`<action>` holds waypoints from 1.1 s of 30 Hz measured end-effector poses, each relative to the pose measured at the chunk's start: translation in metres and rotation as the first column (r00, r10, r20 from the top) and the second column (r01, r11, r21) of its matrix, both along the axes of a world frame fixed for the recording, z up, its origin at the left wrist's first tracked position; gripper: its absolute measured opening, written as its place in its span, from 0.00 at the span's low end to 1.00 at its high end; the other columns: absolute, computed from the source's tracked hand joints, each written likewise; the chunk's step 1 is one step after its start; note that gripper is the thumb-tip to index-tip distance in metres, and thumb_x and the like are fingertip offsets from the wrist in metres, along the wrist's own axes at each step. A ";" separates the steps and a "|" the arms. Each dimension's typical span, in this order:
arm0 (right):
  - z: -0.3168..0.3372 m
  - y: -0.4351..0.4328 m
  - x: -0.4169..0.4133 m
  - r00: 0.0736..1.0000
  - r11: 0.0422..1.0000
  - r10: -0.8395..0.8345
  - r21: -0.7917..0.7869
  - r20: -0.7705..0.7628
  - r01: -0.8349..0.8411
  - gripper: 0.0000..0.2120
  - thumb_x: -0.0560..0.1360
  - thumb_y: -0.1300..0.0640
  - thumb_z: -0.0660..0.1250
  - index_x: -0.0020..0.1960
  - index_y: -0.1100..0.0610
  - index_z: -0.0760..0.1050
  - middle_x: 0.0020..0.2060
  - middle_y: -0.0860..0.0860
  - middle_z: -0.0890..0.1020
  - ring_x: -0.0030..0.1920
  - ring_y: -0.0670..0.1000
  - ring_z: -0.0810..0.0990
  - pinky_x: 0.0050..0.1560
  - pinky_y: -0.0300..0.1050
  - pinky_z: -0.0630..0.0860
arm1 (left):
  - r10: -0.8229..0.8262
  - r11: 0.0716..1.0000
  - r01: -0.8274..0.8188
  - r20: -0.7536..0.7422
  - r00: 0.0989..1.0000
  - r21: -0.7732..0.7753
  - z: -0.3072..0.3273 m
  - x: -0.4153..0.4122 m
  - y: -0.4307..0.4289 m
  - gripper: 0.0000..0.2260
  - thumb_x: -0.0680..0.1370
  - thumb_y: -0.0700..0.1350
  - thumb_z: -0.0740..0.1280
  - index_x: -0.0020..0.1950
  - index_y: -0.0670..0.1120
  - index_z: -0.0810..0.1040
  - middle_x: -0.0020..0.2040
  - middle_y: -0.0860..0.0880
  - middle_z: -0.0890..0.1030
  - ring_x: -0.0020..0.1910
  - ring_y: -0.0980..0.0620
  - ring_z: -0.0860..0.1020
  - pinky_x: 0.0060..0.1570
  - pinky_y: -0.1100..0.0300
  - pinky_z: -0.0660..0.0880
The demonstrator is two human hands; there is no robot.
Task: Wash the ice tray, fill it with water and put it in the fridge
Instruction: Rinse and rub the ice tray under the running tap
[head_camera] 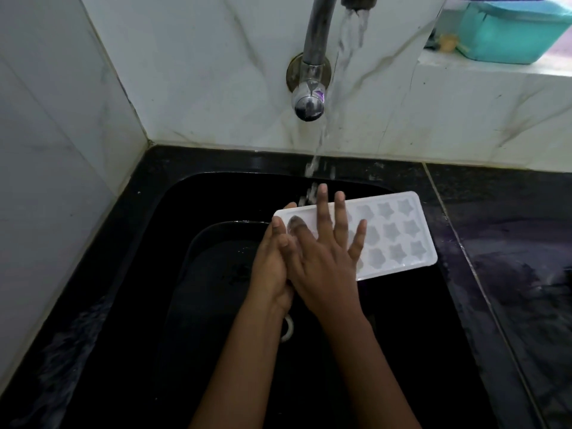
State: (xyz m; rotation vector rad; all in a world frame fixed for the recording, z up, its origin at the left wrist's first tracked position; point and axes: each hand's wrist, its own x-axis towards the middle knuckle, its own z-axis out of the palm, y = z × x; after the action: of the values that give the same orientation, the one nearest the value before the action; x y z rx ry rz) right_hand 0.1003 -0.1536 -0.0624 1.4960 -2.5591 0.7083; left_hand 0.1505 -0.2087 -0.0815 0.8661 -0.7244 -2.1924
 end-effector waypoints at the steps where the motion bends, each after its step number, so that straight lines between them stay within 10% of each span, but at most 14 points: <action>1: -0.001 0.000 0.001 0.999 0.999 0.039 0.003 0.008 -0.039 0.27 0.78 0.38 0.42 0.62 0.46 0.74 0.77 0.48 0.46 0.76 0.50 0.37 0.71 0.59 0.32 | 0.011 1.000 -0.011 -0.022 1.000 0.011 0.001 0.001 -0.001 0.16 0.80 0.53 0.61 0.63 0.48 0.79 0.56 0.45 0.84 0.55 0.46 0.83 0.45 0.55 0.81; 27: -0.004 0.004 0.001 0.999 0.997 -0.029 -0.068 0.041 0.032 0.27 0.78 0.38 0.42 0.62 0.44 0.75 0.78 0.50 0.47 0.77 0.50 0.38 0.72 0.59 0.33 | 0.039 0.999 -0.038 -0.038 0.999 0.033 0.003 0.004 0.006 0.13 0.83 0.51 0.58 0.64 0.51 0.79 0.55 0.46 0.84 0.53 0.46 0.83 0.44 0.54 0.82; 33: -0.004 0.005 -0.003 0.989 0.991 0.122 -0.059 0.086 -0.117 0.26 0.78 0.39 0.41 0.63 0.43 0.74 0.77 0.47 0.47 0.76 0.47 0.35 0.72 0.58 0.32 | 0.095 0.995 -0.093 -0.076 0.993 0.021 0.003 0.007 0.000 0.17 0.83 0.54 0.55 0.65 0.51 0.77 0.57 0.43 0.83 0.56 0.44 0.82 0.57 0.46 0.78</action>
State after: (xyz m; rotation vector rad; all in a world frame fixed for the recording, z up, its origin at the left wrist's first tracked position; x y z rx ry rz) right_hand 0.0971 -0.1490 -0.0663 1.6482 -2.5077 0.8705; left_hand 0.1570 -0.2089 -0.0781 0.8031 -0.6156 -2.1389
